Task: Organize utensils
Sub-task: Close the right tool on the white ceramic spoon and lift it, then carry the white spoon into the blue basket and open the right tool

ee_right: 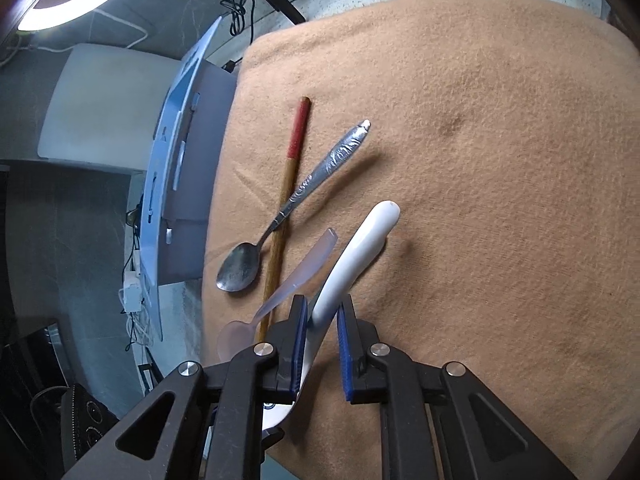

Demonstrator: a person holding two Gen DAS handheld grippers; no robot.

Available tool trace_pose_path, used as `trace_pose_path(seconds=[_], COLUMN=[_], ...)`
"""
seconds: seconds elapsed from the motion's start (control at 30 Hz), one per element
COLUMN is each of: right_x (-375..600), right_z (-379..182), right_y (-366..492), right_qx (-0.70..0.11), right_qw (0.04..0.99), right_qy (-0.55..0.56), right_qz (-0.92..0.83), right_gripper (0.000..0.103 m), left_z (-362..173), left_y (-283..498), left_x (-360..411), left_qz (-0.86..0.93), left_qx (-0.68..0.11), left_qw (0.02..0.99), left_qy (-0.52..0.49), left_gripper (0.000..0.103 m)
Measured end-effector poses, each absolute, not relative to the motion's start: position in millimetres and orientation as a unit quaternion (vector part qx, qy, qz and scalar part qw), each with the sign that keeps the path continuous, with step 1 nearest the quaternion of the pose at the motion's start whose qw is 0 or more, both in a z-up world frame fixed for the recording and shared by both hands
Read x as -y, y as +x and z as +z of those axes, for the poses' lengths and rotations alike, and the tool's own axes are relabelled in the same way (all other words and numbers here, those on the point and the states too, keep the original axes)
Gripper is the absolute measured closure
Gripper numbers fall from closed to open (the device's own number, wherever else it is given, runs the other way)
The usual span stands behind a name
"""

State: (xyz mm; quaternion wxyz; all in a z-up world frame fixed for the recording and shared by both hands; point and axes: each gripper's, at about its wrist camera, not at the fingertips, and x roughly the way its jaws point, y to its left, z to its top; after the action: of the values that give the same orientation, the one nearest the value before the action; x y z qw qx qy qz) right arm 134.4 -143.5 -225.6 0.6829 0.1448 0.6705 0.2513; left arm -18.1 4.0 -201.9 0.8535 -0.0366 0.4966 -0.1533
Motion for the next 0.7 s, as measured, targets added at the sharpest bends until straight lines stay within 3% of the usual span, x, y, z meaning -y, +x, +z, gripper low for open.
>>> trace_pose_path(seconds=[0.33, 0.7], right_x=[111, 9], right_z=[-188, -160], right_y=[146, 173], right_qx=[-0.644, -0.616], right_qw=[0.7, 0.713], right_qy=[0.145, 0.12], right_qz=[0.273, 0.311], right_gripper=[0.09, 0.092], left_z=[-173, -160], left_y=[-14, 12], left_x=[-36, -114], left_qz=[-0.147, -0.111], left_qx=[-0.46, -0.435], left_qw=[0.875, 0.891], left_qy=[-0.046, -0.07], left_gripper=[0.071, 0.071])
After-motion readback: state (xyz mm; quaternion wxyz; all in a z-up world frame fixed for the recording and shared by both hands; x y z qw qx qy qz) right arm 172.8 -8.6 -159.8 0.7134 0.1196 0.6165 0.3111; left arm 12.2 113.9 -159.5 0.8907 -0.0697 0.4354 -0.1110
